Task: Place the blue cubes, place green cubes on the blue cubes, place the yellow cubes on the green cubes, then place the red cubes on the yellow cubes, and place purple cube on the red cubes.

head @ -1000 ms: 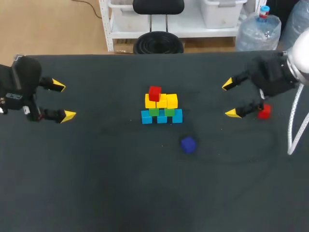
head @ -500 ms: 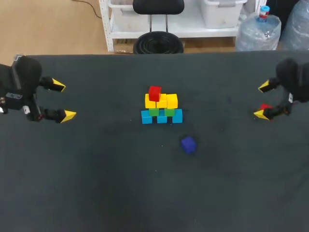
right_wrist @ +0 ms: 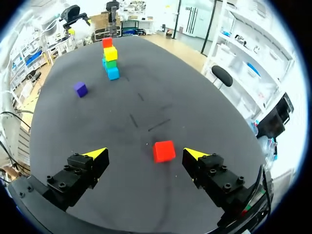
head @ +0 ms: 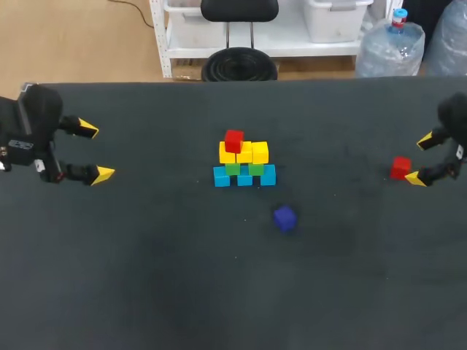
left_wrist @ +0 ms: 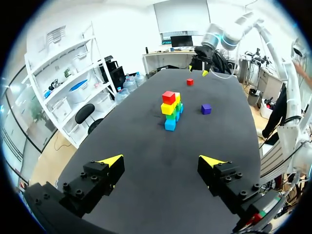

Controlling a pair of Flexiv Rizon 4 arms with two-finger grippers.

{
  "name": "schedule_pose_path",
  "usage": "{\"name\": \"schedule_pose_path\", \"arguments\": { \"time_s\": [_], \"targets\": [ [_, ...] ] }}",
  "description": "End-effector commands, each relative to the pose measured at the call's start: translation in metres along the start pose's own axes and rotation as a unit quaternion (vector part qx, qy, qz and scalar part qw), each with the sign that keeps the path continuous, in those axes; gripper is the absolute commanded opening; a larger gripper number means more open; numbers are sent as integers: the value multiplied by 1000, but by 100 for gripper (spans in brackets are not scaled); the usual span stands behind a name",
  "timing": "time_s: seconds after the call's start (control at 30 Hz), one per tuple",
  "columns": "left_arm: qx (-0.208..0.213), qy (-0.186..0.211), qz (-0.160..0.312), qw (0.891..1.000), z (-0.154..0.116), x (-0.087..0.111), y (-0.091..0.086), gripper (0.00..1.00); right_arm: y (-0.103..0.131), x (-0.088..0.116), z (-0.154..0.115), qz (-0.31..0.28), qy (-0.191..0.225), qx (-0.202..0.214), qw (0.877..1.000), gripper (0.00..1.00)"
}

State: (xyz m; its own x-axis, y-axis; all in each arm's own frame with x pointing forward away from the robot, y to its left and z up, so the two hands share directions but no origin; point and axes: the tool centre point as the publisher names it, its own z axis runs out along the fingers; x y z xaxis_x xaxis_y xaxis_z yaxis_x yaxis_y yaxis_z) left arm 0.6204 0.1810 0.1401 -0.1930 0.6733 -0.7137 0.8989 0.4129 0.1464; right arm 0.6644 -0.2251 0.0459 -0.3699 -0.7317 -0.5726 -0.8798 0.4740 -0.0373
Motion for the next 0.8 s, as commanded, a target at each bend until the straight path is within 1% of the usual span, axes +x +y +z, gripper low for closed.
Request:
{"name": "schedule_pose_path", "arguments": {
  "time_s": [0.03,0.2,0.3,0.5,0.8],
  "targets": [
    [-1,-3,1,1000,0,1,0,100,-13,1,9,-6,7,-34,999,100],
    [-1,-3,1,1000,0,1,0,100,-17,7,13,-4,2,-64,998,100],
    [-1,-3,1,1000,0,1,0,100,-17,10,15,-17,10,-78,997,100],
    [-1,-3,1,1000,0,1,0,100,-17,17,21,-22,19,-85,996,100],
    [-1,-3,1,1000,0,1,0,100,-20,21,29,-27,22,-92,995,100]
  ]
}}
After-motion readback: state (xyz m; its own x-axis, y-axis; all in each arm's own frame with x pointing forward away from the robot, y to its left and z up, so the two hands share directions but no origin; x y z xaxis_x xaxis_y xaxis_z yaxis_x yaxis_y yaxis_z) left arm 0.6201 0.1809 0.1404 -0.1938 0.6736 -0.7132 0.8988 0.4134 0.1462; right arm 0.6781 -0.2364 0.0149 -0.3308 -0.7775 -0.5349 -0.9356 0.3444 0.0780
